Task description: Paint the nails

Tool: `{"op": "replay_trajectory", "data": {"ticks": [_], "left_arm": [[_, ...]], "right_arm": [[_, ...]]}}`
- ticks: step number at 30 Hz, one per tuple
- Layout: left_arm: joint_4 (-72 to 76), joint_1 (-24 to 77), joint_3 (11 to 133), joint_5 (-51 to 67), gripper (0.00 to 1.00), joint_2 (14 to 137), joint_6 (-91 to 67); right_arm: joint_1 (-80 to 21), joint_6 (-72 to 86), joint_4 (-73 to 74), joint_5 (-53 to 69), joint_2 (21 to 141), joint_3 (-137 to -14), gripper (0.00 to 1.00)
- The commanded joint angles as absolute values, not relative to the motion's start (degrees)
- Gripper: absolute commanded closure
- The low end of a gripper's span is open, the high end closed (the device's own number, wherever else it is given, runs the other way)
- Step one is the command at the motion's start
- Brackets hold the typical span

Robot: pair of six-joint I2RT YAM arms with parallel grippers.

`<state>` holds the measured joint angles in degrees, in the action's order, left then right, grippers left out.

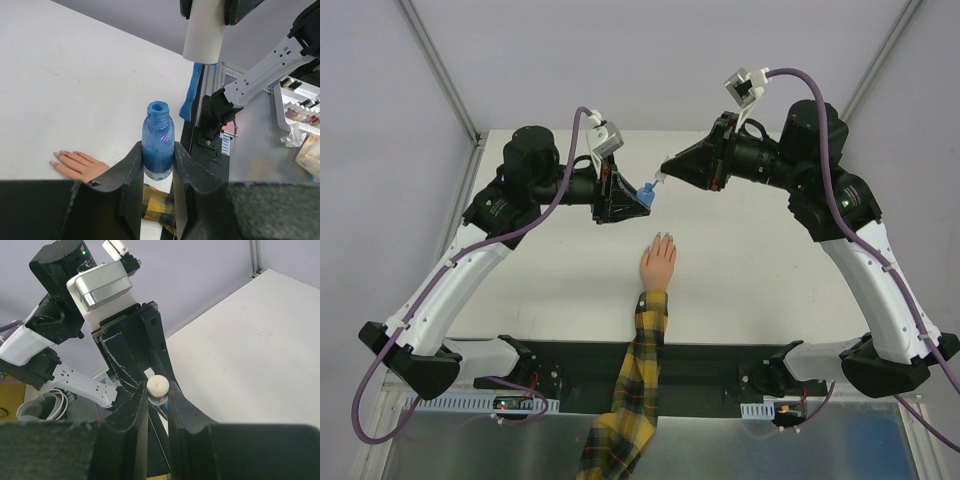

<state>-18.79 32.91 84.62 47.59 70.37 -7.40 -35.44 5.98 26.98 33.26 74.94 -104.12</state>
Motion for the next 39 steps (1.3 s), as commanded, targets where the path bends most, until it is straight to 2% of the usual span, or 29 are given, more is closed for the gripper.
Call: {"op": "replay_trajectory", "data": {"ticks": [1,10,19,24,39], "left_arm": [[-17.8,32.7,84.1,46.9,1.0,68.3,-6.0],[-18.3,32.7,82.4,41.1,1.0,66.4,-4.5],[-19.1,32.7,82.3,23.4,1.0,62.8,-2.8],[-19.2,32.7,85.8,21.1,1.0,63.5,-1.9],[-19.5,30.2,89.0,21.3,1.0,67.2,-0.5]], "right_arm": [[-35.4,7.8,23.3,32.8,73.5,-103.6,1.0],[-33.9,10.7,22.0,26.2,71.5,-100.9,0.99],[-26.1,15.4,24.5,22.2,71.7,-94.8,1.0],[-25.8,12.7,26.7,22.0,75.7,-93.0,1.0],[-25.8,9.1,18.8,19.2,91.4,-81.8,1.0]]}}
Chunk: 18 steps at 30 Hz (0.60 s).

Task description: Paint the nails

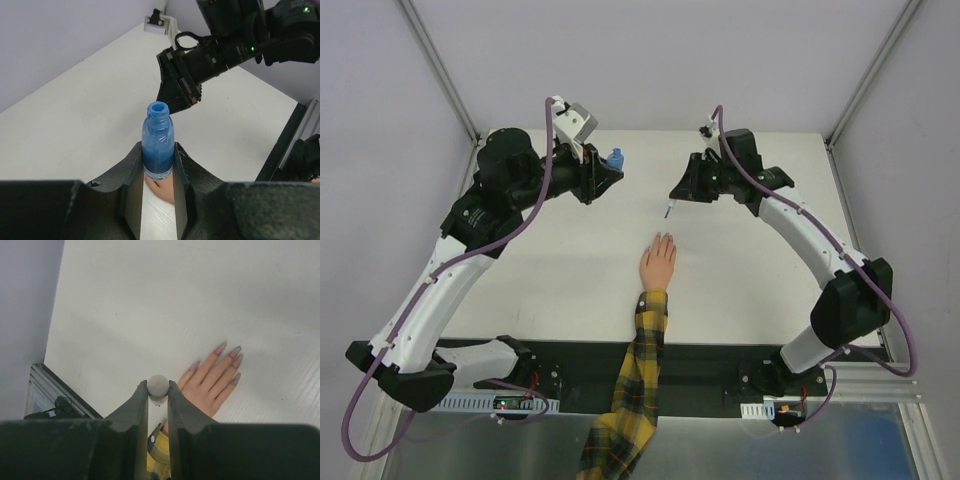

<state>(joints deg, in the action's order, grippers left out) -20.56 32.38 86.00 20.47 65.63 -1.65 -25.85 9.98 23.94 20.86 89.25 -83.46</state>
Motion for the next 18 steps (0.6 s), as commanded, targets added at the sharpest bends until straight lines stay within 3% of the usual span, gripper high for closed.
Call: {"op": "replay_trajectory", "data": {"ticks": [1,18], "left_arm": [[-19.5,29.6,89.5,22.1,1.0,67.6,-0.5],[-19.4,24.0,96.5,27.6,1.0,76.2,1.8]], "right_arm": [[-25.7,9.2,18.4,18.9,92.0,-81.6,1.0],[-25.5,10.8,18.5,8.1,104.9,-84.1,1.0]]}}
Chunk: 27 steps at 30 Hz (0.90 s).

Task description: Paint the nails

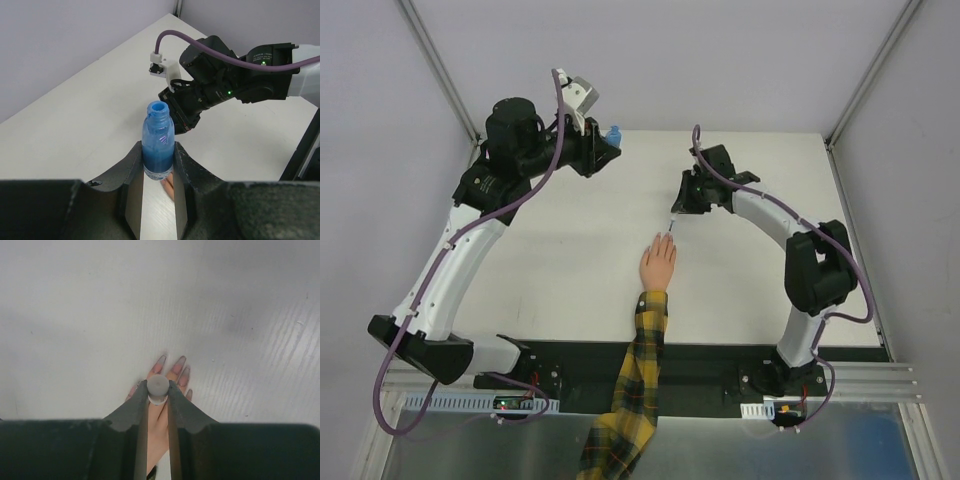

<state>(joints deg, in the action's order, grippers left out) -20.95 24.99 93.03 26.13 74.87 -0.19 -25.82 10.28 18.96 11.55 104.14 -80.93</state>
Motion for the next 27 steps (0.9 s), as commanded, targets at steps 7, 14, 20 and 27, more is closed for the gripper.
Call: {"op": "replay_trajectory", "data": {"ticks": [7,14,20,27], "left_arm": [[-18.1,22.8,99.1,29.4,1.0,80.4,1.0],[-15.9,20.5,99.6,31.8,1.0,81.7,-1.5],[-16.0,20.0,99.8,32.4,1.0,81.8,-1.8],[-15.9,19.9,98.9,32.7,1.0,81.2,-1.8]], "right_arm": [[-25.0,12.7,18.2,10.5,109.2,-86.3,1.0],[-24.7,11.0,17.7,10.2,110.5,-86.5,1.0],[-24.6,10.8,17.2,12.2,112.7,-88.0,1.0],[-24.6,10.5,17.7,11.5,113.2,-88.3,1.0]]}}
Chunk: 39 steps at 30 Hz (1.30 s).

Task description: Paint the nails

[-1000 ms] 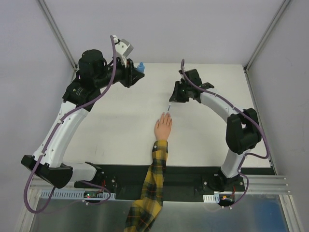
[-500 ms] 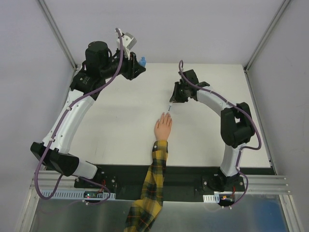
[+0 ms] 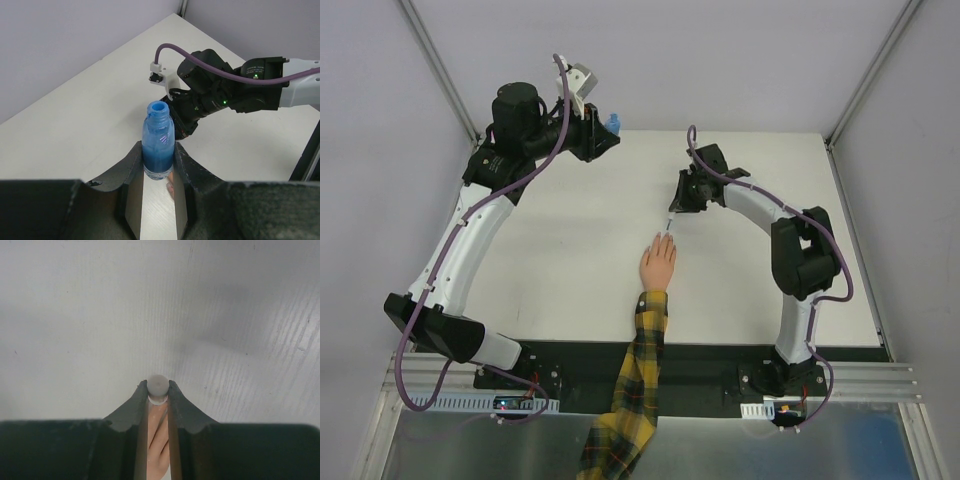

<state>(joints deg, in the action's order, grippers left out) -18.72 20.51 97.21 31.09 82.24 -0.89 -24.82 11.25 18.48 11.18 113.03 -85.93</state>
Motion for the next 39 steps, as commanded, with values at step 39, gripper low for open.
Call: {"op": "replay_trajectory", "data": {"ticks": [39], "left_arm": [[-15.9,18.5,97.9,33.1,1.0,80.4,-1.4]], "right_arm": [[-26.5,6.5,22.6,9.1,116.8,-91.9,1.0]]}}
